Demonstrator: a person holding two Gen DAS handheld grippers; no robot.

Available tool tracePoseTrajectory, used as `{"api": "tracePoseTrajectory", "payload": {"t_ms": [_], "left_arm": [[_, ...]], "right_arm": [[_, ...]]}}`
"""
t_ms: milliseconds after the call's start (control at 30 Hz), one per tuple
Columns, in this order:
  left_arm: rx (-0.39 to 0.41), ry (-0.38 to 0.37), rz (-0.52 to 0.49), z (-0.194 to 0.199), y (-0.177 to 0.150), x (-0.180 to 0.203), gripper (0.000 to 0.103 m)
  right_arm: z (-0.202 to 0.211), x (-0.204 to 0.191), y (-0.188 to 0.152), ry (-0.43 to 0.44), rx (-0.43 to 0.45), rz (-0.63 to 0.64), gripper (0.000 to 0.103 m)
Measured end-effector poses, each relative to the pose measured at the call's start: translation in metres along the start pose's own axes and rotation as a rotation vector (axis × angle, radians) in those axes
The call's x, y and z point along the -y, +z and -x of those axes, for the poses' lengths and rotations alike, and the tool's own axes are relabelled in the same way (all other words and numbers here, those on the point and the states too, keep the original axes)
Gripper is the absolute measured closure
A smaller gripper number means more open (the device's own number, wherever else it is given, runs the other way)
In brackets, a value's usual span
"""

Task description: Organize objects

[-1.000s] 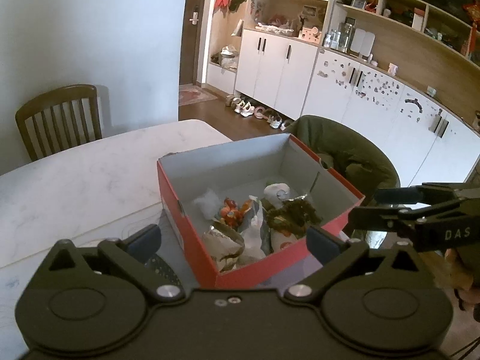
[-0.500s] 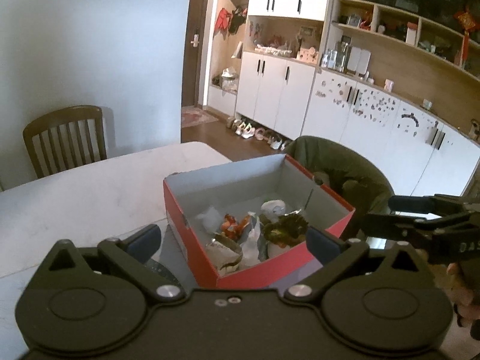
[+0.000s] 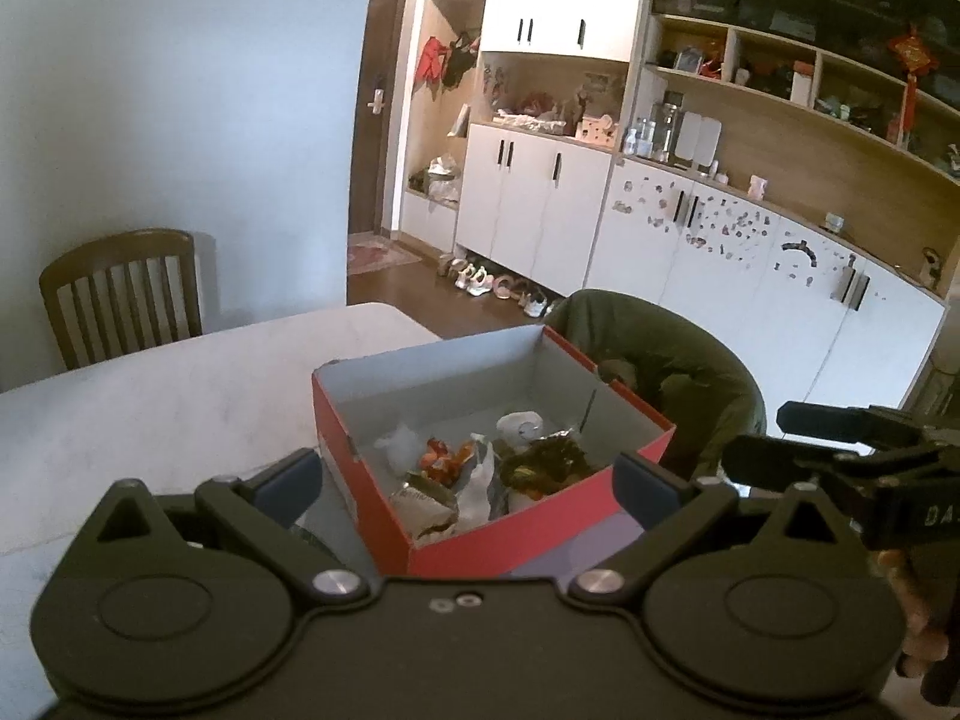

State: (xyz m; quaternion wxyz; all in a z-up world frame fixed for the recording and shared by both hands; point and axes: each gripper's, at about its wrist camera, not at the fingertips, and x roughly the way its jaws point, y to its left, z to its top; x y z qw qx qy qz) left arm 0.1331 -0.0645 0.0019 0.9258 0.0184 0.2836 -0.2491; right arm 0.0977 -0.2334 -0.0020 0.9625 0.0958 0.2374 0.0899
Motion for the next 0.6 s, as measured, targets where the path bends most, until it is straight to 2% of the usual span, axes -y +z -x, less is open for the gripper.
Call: {"api": "tracePoseTrajectory", "payload": {"t_ms": [367,600], "left_arm": [[-0.001,-0.019,0.004,0.001,-0.004,-0.006,0.0],[-0.009,-0.014,0.015,0.001,-0.006,-0.015,0.0]], "right_arm": [[0.006,-0.007,-0.002,-0.043,0.016,-0.011,0.0],[0.0,-0.012,-0.003,-0.053,-0.004,-0.016,0.0]]}}
